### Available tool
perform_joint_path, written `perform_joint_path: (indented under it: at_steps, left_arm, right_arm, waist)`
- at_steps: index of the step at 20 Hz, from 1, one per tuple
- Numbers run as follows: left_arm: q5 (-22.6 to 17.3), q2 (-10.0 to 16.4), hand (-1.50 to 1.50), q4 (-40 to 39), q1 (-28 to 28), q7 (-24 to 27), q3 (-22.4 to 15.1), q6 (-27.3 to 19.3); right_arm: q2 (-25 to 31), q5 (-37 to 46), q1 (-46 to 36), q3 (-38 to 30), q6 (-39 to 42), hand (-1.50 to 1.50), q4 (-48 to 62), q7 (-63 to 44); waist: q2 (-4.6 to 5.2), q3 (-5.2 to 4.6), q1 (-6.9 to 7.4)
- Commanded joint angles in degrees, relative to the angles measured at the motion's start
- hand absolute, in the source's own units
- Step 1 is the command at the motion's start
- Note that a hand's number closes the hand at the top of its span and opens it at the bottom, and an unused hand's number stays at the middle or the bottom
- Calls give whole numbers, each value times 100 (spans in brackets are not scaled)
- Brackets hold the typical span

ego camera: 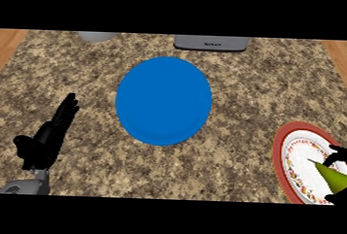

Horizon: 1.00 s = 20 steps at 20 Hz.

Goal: Pick the pear from the plate and place it in the plate

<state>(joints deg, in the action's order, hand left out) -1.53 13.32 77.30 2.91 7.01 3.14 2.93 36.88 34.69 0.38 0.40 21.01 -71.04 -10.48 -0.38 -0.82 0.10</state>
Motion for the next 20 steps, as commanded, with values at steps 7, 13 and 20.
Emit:
perform_joint_path:
  at_steps: [7, 13, 20]
  left_arm:
    - [24, 11, 0, 57, -75, -99, 118, 37]
    - [-5, 46, 0, 97, -105, -93, 167, 35]
    - [74, -133, 0, 103, 67, -205, 86, -114]
  right_arm:
    - [-234, 369, 254, 16, -544, 150, -138, 719]
    - [-1662, 1110, 892, 377, -2242, 150, -1954, -928]
    - [-2414, 2407, 1683, 1371, -2923, 150, -4033, -1947]
  waist:
    - [30, 81, -27]
    - [-46, 66, -216]
    - [3, 73, -131]
